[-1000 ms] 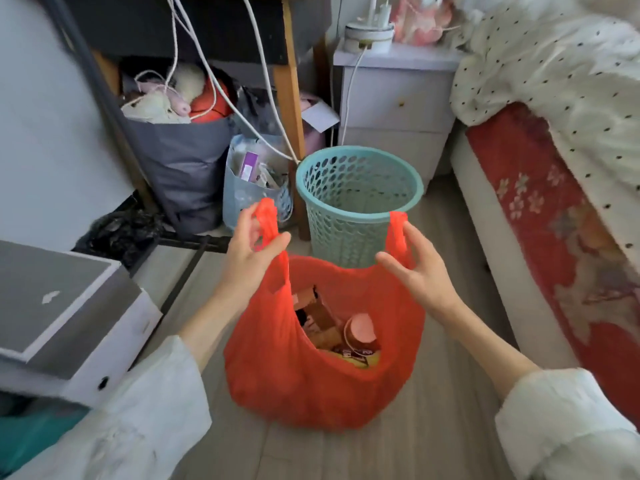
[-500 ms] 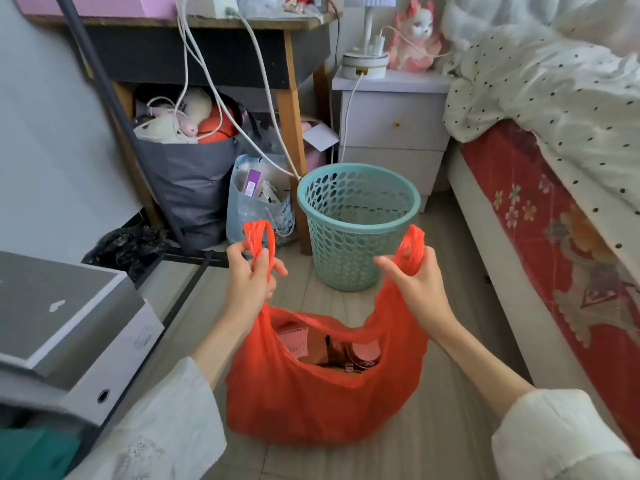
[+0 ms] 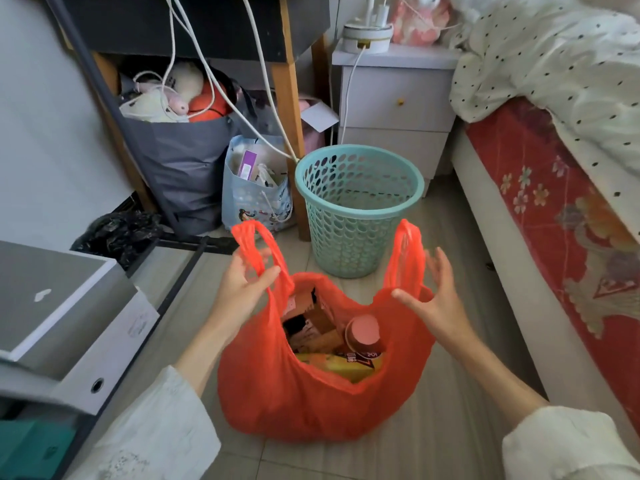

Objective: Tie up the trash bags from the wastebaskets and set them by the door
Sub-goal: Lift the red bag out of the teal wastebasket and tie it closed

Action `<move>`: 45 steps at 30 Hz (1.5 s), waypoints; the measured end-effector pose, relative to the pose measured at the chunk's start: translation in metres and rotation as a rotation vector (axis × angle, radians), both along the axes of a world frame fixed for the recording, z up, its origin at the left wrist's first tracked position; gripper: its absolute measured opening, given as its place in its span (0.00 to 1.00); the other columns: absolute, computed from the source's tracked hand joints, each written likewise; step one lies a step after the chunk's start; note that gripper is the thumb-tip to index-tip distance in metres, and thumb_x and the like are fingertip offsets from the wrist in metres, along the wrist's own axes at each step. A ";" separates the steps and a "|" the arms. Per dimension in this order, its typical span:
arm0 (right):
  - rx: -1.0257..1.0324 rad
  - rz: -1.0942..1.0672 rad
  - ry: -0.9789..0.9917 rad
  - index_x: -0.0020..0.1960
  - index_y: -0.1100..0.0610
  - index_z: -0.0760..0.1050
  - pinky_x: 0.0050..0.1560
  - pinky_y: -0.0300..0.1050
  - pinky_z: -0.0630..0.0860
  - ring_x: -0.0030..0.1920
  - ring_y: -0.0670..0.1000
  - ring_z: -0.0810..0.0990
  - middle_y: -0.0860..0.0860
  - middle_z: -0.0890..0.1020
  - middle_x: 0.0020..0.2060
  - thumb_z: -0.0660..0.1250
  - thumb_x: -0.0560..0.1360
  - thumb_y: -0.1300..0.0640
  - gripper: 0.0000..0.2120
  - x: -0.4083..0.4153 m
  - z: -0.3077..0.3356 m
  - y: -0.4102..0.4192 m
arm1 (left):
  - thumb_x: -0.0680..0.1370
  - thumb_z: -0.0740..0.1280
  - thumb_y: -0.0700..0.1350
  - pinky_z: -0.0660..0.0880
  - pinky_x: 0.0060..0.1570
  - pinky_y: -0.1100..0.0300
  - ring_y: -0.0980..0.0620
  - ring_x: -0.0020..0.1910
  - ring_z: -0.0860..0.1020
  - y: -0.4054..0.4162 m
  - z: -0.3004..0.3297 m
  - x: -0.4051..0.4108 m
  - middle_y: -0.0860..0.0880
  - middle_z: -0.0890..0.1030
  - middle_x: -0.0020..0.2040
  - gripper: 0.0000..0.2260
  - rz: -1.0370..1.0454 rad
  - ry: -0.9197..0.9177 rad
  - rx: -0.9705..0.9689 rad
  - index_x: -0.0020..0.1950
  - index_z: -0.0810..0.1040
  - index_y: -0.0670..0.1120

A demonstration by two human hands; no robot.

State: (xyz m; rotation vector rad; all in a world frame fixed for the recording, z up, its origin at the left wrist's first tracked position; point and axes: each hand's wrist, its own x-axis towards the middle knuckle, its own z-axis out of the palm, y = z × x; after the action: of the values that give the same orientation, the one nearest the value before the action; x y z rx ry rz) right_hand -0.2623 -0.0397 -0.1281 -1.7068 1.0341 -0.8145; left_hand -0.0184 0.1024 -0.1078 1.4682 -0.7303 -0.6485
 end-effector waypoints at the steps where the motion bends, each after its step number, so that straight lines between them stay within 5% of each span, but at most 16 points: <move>1: -0.008 0.061 0.064 0.75 0.49 0.46 0.75 0.52 0.54 0.75 0.45 0.56 0.42 0.59 0.72 0.76 0.60 0.41 0.55 0.002 -0.005 -0.003 | 0.72 0.70 0.42 0.71 0.52 0.71 0.69 0.52 0.75 0.003 -0.004 -0.002 0.57 0.76 0.57 0.18 -0.027 -0.037 0.077 0.55 0.68 0.59; 4: -0.199 0.158 0.306 0.76 0.51 0.48 0.75 0.55 0.53 0.75 0.51 0.54 0.44 0.62 0.72 0.73 0.58 0.35 0.56 0.014 -0.014 -0.011 | 0.68 0.73 0.50 0.60 0.63 0.66 0.63 0.65 0.65 0.012 -0.019 -0.007 0.61 0.69 0.64 0.29 -0.128 -0.164 0.292 0.65 0.65 0.57; 7: -0.442 0.263 0.421 0.65 0.53 0.73 0.73 0.51 0.55 0.72 0.58 0.60 0.54 0.72 0.66 0.64 0.61 0.33 0.38 0.029 -0.015 -0.012 | 0.59 0.73 0.59 0.48 0.74 0.57 0.59 0.75 0.47 0.019 -0.036 -0.016 0.57 0.53 0.75 0.48 -0.266 -0.341 0.410 0.73 0.53 0.54; 11: -0.416 0.291 0.298 0.48 0.62 0.81 0.67 0.41 0.58 0.64 0.48 0.66 0.51 0.77 0.55 0.62 0.72 0.51 0.16 0.045 -0.021 -0.003 | 0.54 0.67 0.67 0.38 0.75 0.49 0.59 0.72 0.33 0.018 -0.048 -0.024 0.62 0.37 0.72 0.54 -0.412 -0.518 0.462 0.74 0.42 0.57; 14: -0.009 0.210 0.006 0.49 0.66 0.75 0.49 0.32 0.73 0.43 0.37 0.78 0.53 0.81 0.42 0.56 0.80 0.60 0.12 0.051 -0.008 0.007 | 0.57 0.69 0.66 0.35 0.74 0.50 0.59 0.72 0.31 0.011 -0.053 -0.029 0.62 0.34 0.72 0.56 -0.545 -0.637 0.501 0.73 0.37 0.57; 16: 0.170 0.092 -0.142 0.51 0.61 0.72 0.41 0.27 0.72 0.38 0.38 0.79 0.50 0.80 0.38 0.52 0.81 0.59 0.11 0.052 -0.003 0.005 | 0.61 0.72 0.62 0.31 0.71 0.54 0.60 0.71 0.29 0.008 -0.056 -0.030 0.65 0.35 0.71 0.53 -0.603 -0.703 0.546 0.73 0.39 0.57; 20: 0.180 -0.101 -0.216 0.52 0.56 0.69 0.33 0.26 0.71 0.35 0.44 0.75 0.46 0.78 0.33 0.50 0.82 0.55 0.10 0.052 0.004 0.002 | 0.72 0.62 0.61 0.43 0.76 0.49 0.62 0.72 0.44 0.006 -0.072 -0.017 0.58 0.59 0.73 0.29 -0.469 -0.884 0.445 0.70 0.64 0.50; 22: 0.193 -0.093 -0.237 0.48 0.57 0.67 0.30 0.29 0.74 0.27 0.42 0.78 0.46 0.79 0.23 0.49 0.82 0.54 0.11 0.050 0.006 0.003 | 0.73 0.52 0.67 0.56 0.74 0.56 0.59 0.71 0.60 0.009 -0.073 -0.012 0.56 0.68 0.68 0.27 -0.346 -0.683 0.352 0.65 0.70 0.54; 24: 0.201 -0.093 -0.251 0.41 0.56 0.65 0.28 0.38 0.76 0.20 0.46 0.77 0.51 0.76 0.16 0.48 0.82 0.53 0.14 0.048 0.009 0.002 | 0.78 0.52 0.59 0.65 0.64 0.69 0.55 0.61 0.75 0.008 -0.061 -0.015 0.60 0.79 0.56 0.17 -0.174 -0.427 0.231 0.51 0.79 0.55; 26: 0.206 -0.095 -0.260 0.38 0.56 0.63 0.23 0.40 0.73 0.15 0.49 0.70 0.52 0.69 0.12 0.48 0.82 0.52 0.16 0.046 0.012 -0.002 | 0.81 0.51 0.48 0.69 0.56 0.72 0.50 0.50 0.81 0.003 -0.047 -0.019 0.59 0.84 0.40 0.22 0.050 -0.176 0.092 0.34 0.77 0.44; 29: 0.294 -0.072 -0.351 0.38 0.56 0.63 0.17 0.36 0.64 0.12 0.46 0.57 0.49 0.60 0.11 0.47 0.81 0.49 0.18 0.049 0.023 -0.002 | 0.81 0.49 0.50 0.79 0.48 0.56 0.47 0.28 0.80 -0.003 -0.032 -0.022 0.50 0.68 0.16 0.20 0.201 0.182 -0.103 0.30 0.63 0.45; 32: 0.453 -0.031 -0.492 0.41 0.56 0.68 0.18 0.33 0.59 0.14 0.44 0.54 0.46 0.57 0.13 0.49 0.80 0.44 0.19 0.053 0.033 -0.004 | 0.81 0.50 0.50 0.81 0.37 0.52 0.49 0.20 0.75 -0.005 -0.029 -0.021 0.54 0.58 0.16 0.18 0.170 0.360 -0.199 0.32 0.60 0.48; 36: 0.633 -0.027 -0.638 0.45 0.55 0.69 0.22 0.35 0.63 0.18 0.42 0.57 0.46 0.62 0.20 0.59 0.78 0.53 0.06 0.052 0.029 -0.010 | 0.81 0.50 0.45 0.81 0.34 0.56 0.47 0.28 0.80 -0.006 -0.030 -0.016 0.54 0.60 0.16 0.16 0.222 0.731 -0.319 0.32 0.60 0.48; 40: 0.431 0.011 -0.393 0.53 0.63 0.74 0.31 0.37 0.63 0.25 0.43 0.67 0.47 0.71 0.26 0.57 0.76 0.69 0.10 0.042 0.003 -0.007 | 0.81 0.50 0.45 0.76 0.39 0.56 0.54 0.20 0.75 -0.005 -0.041 -0.014 0.53 0.59 0.15 0.17 0.301 0.882 -0.335 0.31 0.60 0.48; 43: 0.323 0.065 -0.288 0.47 0.55 0.75 0.36 0.36 0.73 0.35 0.45 0.78 0.48 0.82 0.36 0.55 0.80 0.62 0.11 0.038 -0.008 -0.003 | 0.81 0.49 0.54 0.68 0.22 0.67 0.57 0.15 0.58 -0.001 -0.052 -0.012 0.54 0.58 0.16 0.20 0.290 0.888 -0.290 0.30 0.60 0.49; 45: 0.334 0.078 -0.318 0.45 0.53 0.72 0.44 0.41 0.78 0.38 0.44 0.83 0.50 0.84 0.31 0.51 0.81 0.57 0.12 0.039 -0.010 0.000 | 0.80 0.51 0.55 0.62 0.20 0.68 0.57 0.16 0.57 0.000 -0.053 -0.007 0.54 0.58 0.17 0.21 0.282 0.892 -0.262 0.28 0.61 0.50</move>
State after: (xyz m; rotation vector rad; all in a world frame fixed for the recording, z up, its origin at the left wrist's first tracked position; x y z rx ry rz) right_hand -0.2228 -0.0396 -0.1381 -1.2792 0.8265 -0.7828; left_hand -0.0259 0.1027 -0.1605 0.8729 0.0879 -0.8529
